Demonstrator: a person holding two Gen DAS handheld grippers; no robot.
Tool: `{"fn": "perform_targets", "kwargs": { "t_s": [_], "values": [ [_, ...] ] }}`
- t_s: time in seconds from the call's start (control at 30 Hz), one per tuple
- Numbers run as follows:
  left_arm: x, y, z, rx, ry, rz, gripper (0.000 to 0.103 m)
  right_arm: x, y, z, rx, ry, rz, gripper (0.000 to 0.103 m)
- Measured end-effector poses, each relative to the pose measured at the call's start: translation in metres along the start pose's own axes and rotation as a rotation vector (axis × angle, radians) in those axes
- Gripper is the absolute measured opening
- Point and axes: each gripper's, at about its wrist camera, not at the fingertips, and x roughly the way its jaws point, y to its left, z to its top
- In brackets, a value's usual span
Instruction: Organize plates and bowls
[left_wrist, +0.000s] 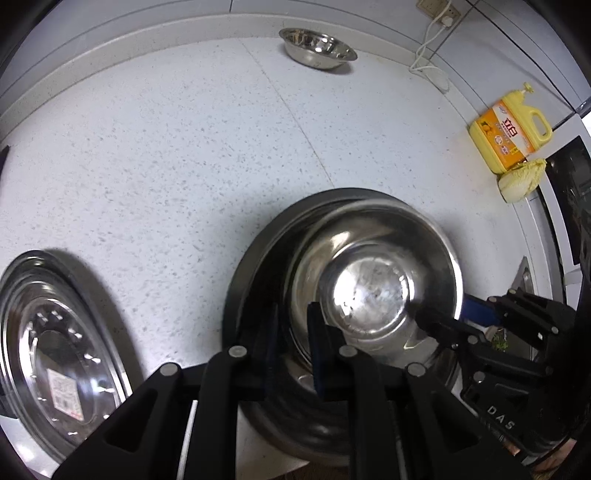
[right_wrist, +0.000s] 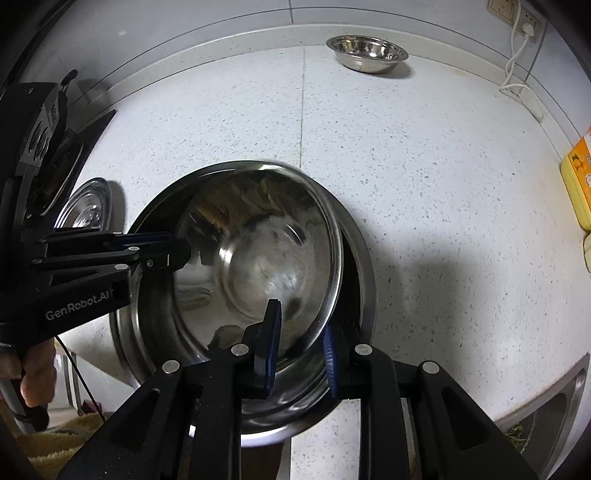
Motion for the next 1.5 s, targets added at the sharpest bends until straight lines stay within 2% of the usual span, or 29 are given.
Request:
{"fn": "perform_targets", "kwargs": {
  "t_s": [0.13,0.23,0.33,0.4,0.47,0.57,0.73,0.9,1.03,1.17,1.3,1.5],
  "values": [
    [-0.023,0.009,-0.005,-0.006,-0.048,0.018,0.016,-0.009,-0.002,0.000,-0.012,-0.011,-0.003,0.034],
    [-0.040,0.015,-0.007,-0.010,-0.095,0.027,0.028,-0.020,-0.003,-0.002,-0.022,-0.037,-0.010,0.038],
    [-0.059,0.018,-0.006,0.000,-0.154,0.024,0.039,-0.037,-0.003,-0.002,-0.053,-0.093,-0.063,0.045],
    [-0.070,0.021,-0.003,0.006,-0.189,0.023,0.051,-0.050,-0.004,-0.002,-0.073,-0.133,-0.090,0.051],
    [-0.078,0.027,0.004,-0.010,-0.212,0.005,0.054,-0.064,-0.009,-0.001,-0.086,-0.172,-0.117,0.058],
    [-0.088,0.039,0.020,-0.043,-0.249,0.004,0.056,-0.080,-0.022,0.002,-0.095,-0.214,-0.158,0.063],
    [-0.095,0.052,0.059,-0.080,-0.294,0.024,0.056,-0.098,-0.066,0.020,-0.074,-0.252,-0.260,0.063],
    [-0.077,0.065,0.105,-0.126,-0.294,-0.036,0.056,-0.106,-0.121,0.047,-0.014,-0.277,-0.303,0.064],
    [-0.054,0.064,0.136,-0.150,-0.272,-0.049,0.056,-0.094,-0.161,0.081,0.015,-0.277,-0.293,0.064],
    [-0.028,0.051,0.175,-0.116,-0.253,-0.040,0.056,-0.068,-0.175,0.125,-0.019,-0.254,-0.254,0.064],
    [-0.004,0.044,0.214,-0.084,-0.242,-0.053,0.056,-0.041,-0.178,0.165,-0.059,-0.251,-0.171,0.064],
    [0.037,0.050,0.270,-0.110,-0.226,-0.112,0.056,0.010,-0.184,0.232,-0.037,-0.257,-0.011,0.064]
  ]
}}
